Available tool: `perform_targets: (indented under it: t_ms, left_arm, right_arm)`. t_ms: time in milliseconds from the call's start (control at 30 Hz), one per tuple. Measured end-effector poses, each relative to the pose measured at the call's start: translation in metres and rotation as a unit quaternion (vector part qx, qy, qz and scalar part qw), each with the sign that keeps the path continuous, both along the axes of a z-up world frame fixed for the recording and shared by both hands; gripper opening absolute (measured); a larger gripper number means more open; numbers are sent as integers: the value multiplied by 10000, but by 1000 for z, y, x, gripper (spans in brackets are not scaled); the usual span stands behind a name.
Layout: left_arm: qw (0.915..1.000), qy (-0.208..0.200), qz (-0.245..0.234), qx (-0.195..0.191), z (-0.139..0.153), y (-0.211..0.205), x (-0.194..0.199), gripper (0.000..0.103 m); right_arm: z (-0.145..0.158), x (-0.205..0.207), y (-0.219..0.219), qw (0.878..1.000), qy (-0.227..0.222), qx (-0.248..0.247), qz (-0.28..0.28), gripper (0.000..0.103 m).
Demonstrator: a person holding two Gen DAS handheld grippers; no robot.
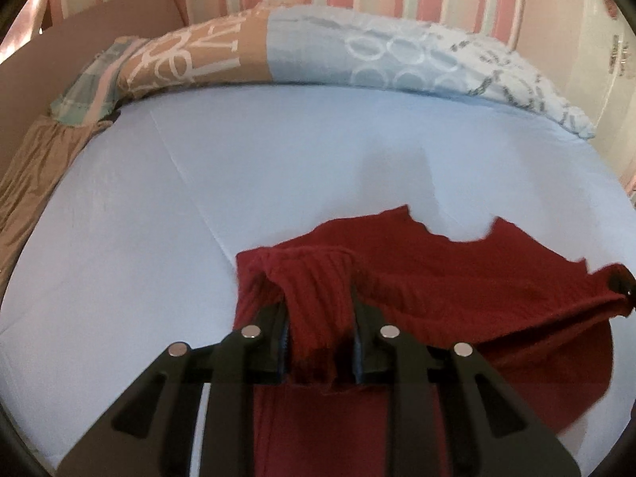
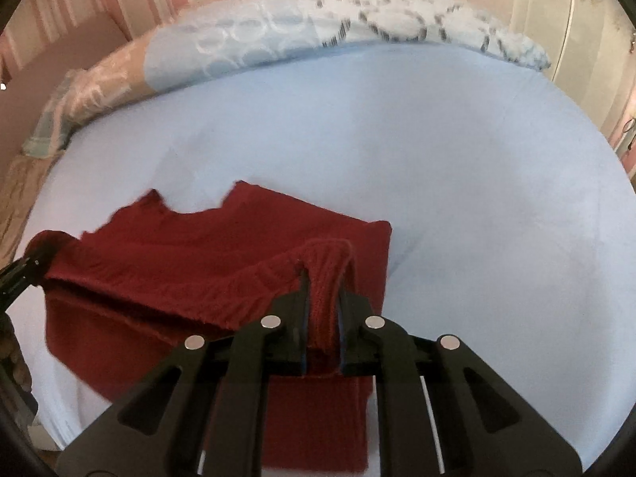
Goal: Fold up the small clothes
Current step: 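Lift the hem with both tools and fold it toward the collar, then open both tools to release the hem onto the collar and withdraw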
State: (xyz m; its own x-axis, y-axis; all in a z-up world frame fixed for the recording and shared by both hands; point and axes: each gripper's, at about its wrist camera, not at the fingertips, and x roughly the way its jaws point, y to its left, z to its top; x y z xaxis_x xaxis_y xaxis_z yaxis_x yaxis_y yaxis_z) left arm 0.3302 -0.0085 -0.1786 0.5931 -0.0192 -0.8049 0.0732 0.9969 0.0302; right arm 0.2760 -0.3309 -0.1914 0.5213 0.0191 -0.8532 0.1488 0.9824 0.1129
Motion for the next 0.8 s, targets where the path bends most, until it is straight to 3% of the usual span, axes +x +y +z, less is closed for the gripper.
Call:
perform_targets:
  t_ms: [133,367,400,433,467,500,533,667,733,800]
  left_arm:
    - [9996,194,157,154,-17,-1,34,33]
    - [9972,161,139,717,-25,-7,86,43]
    - [9965,219,113,796,-27,-8,93,59]
    - [9959,251,87,869,-28,-9,98,67]
    - [9950,194,96,971,-27,-9,101,67]
    - [9934,122,145,1127,-25,-7,104,73]
    - [9931,135,170,1150,-24,-4,106,79]
    - [9939,-11,499,988,-7,18,101,79]
    - [9953,-152,361,883,3,17,84,79]
    - [9964,-278,-49,802,7,4,61,80]
  right_arm:
    - [-17,31,-12,9996,202,-15,-198,23]
    - [-21,73,-29,9993,131,-178,-289,24]
    - [-17,77,-30,9993,44,-240,-296,26]
    - [-14,79,-31,9991,-16,-285,-312,40]
    - [-9,81,-33,9985,-143,-352,-386,54]
    - [-3,80,-37,9977,-284,-393,-477,78]
    - [3,78,-42,9967,-409,-425,-566,77]
    - [21,69,-51,9957,-572,-455,-576,76]
    - [27,58,-38,9978,-617,-201,-136,75]
    - [24,51,-10,9964,-616,-301,496,71]
